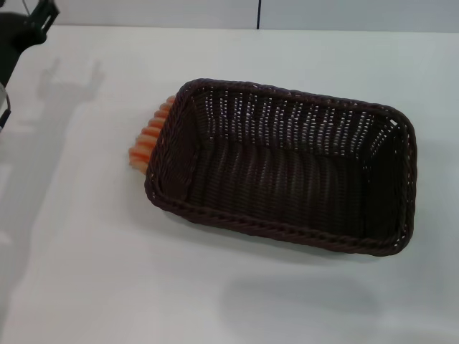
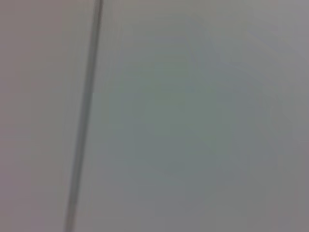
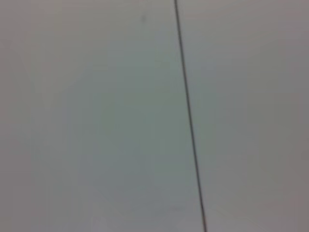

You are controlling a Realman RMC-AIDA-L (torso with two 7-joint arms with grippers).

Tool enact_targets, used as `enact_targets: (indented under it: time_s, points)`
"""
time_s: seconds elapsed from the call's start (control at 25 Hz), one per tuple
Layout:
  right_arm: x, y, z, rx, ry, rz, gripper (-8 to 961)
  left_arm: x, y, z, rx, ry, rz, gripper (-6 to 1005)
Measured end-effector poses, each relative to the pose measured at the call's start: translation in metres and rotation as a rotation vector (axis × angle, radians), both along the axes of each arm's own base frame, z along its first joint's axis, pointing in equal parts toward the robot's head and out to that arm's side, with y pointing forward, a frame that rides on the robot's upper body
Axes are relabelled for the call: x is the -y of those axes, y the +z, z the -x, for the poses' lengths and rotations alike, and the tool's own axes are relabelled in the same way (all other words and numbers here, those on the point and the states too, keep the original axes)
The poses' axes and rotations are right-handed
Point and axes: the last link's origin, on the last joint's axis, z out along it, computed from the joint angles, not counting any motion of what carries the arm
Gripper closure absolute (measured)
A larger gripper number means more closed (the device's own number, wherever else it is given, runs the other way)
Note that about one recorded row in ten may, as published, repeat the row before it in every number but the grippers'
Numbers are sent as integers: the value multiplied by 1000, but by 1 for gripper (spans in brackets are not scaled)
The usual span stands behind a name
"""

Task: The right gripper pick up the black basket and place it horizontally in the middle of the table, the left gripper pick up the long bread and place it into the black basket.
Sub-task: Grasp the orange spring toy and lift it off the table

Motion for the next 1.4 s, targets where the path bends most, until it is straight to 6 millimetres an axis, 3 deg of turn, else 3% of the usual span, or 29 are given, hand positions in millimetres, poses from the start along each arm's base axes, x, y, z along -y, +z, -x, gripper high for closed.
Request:
enact_targets:
  time_s: [0.04,0.12,0.36,0.56,0.84,1.16,1.4]
  points:
    - [4,-2,-4,0,-10,4,168,0,0,0,0,0,0,189]
    - [12,-4,-11,2,-36,15,168,-10,9,-28,-75,7,126,190]
    - [18,-5,-17,-1,-54,27,168,-18,11,-51,-224,144,310,190]
    - [21,-5,-19,1,-62,31,168,-22,-3,-77,-436,303,491,189]
    - [22,-7,-26,2,-79,45,168,-35,-15,-111,-510,256,641,191]
    - [26,-9,-33,4,-104,60,168,-44,-17,-123,-604,244,756,193]
    - [29,-12,-41,3,-127,79,169,-48,-26,-111,-709,310,817,197]
